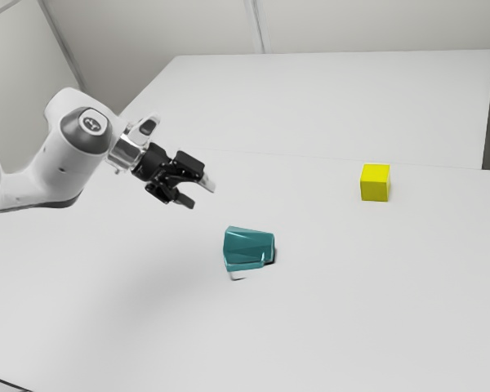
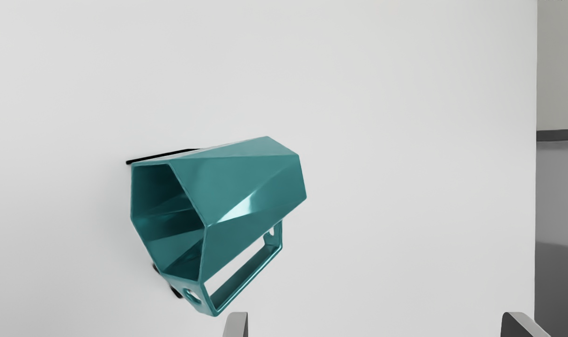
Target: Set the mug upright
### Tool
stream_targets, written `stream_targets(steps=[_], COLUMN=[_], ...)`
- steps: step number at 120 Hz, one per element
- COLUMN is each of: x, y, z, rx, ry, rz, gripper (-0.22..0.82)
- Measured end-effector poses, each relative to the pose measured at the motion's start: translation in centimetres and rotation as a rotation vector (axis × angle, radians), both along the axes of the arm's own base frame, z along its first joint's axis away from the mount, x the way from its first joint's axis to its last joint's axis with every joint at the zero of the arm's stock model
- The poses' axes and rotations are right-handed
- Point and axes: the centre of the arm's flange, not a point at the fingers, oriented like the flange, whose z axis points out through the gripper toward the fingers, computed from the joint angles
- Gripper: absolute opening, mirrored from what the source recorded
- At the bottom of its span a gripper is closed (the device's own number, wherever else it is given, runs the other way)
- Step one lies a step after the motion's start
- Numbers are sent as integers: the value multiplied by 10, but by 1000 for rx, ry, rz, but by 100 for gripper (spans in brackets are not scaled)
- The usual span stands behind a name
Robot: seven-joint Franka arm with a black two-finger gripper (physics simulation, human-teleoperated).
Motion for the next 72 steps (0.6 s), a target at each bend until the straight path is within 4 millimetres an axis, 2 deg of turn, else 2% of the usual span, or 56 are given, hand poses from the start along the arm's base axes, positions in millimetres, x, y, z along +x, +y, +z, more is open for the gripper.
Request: stream_targets(steps=[27,58,72], x=[-14,-21,-28], y=[5,8,12], z=[-34,-55,-73], rx=[-41,-64,-97], ry=[-30,-77,-79], rz=[8,1,17], gripper=[59,59,59])
